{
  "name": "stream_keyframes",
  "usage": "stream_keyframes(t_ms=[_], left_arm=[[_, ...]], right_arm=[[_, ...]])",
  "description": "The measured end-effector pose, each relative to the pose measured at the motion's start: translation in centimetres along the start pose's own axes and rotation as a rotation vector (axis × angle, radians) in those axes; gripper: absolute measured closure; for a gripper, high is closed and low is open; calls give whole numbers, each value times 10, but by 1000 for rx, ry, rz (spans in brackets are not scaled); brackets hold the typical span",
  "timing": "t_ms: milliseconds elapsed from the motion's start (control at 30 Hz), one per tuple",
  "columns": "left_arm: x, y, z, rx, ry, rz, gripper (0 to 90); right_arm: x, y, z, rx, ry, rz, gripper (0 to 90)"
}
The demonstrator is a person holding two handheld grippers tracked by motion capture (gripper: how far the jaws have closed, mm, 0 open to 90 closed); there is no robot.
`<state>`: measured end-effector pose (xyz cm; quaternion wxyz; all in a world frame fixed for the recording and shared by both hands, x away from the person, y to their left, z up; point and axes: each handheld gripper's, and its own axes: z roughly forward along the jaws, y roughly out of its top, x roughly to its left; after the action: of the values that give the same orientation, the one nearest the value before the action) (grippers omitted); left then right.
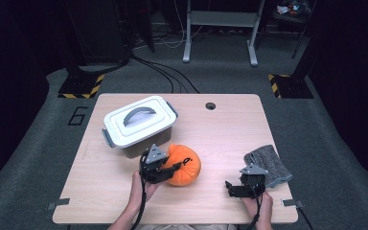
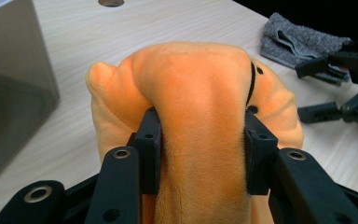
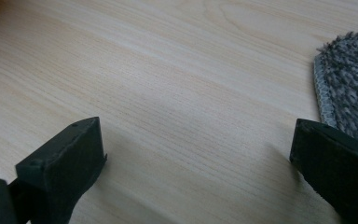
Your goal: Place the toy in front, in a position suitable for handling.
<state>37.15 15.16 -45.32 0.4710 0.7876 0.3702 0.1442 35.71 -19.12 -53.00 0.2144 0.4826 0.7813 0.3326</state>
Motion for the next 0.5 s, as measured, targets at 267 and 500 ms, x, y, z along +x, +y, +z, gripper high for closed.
stream_keyframes(t_ms=[267,500], left_arm=[[-3,15,23,-10,0,-16,583],[-10,20,44,-8,17,-34,583]], right_arm=[[0,0,0,0,-1,0,19],[0,0,0,1,-1,-1,19]])
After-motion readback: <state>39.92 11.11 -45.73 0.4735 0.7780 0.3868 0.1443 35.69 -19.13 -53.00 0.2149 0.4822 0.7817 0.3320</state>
